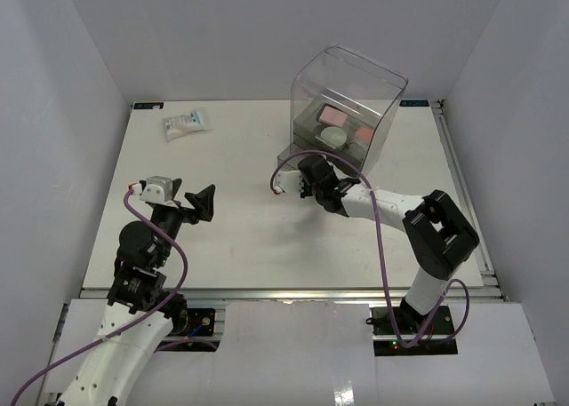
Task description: Organize the makeup
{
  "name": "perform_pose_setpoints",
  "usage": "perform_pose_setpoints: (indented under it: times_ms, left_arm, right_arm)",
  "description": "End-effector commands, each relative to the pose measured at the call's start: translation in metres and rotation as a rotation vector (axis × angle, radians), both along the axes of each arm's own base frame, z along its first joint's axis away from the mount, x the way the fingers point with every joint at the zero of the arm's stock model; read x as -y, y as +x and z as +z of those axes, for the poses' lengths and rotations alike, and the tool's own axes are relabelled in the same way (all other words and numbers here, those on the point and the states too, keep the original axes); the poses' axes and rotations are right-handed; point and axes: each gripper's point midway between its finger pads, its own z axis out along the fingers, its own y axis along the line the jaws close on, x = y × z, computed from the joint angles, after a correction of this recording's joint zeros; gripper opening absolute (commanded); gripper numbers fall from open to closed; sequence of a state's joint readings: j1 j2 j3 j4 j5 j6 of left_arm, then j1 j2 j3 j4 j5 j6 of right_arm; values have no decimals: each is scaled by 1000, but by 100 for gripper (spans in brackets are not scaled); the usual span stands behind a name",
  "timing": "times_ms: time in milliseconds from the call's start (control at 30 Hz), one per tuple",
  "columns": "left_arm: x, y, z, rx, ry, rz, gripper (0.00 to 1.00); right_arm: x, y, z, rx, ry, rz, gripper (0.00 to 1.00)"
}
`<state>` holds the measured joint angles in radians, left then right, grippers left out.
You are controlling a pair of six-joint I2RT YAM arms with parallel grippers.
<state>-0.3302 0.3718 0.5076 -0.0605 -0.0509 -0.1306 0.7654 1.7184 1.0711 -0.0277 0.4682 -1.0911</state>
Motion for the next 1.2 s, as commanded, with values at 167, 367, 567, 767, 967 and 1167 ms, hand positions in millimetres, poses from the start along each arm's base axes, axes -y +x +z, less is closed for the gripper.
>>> perform_pose_setpoints:
  times_ms: [167, 367, 567, 767, 967, 1167]
  left_arm:
    - [2, 0, -2, -6, 10, -10, 98]
    - [2, 1, -2, -7, 10, -10, 98]
    - [2, 1, -2, -7, 10, -11, 98]
    - [2, 1, -2, -7, 10, -11, 98]
    - [2, 0, -2, -7, 10, -10, 98]
    - [2, 0, -2, -5, 10, -11, 98]
  right_arm:
    - [-7, -11, -9, -188, 160, -29, 8]
    - [-26, -33, -26, -407, 272, -43, 8]
    - [-37, -45, -36, -532, 338, -60, 8]
    - [-44, -51, -38, -641, 433, -100, 8]
    - [-39, -45, -39, -708, 498, -161, 8]
    - [-24, -33, -39, -730, 550, -228, 9]
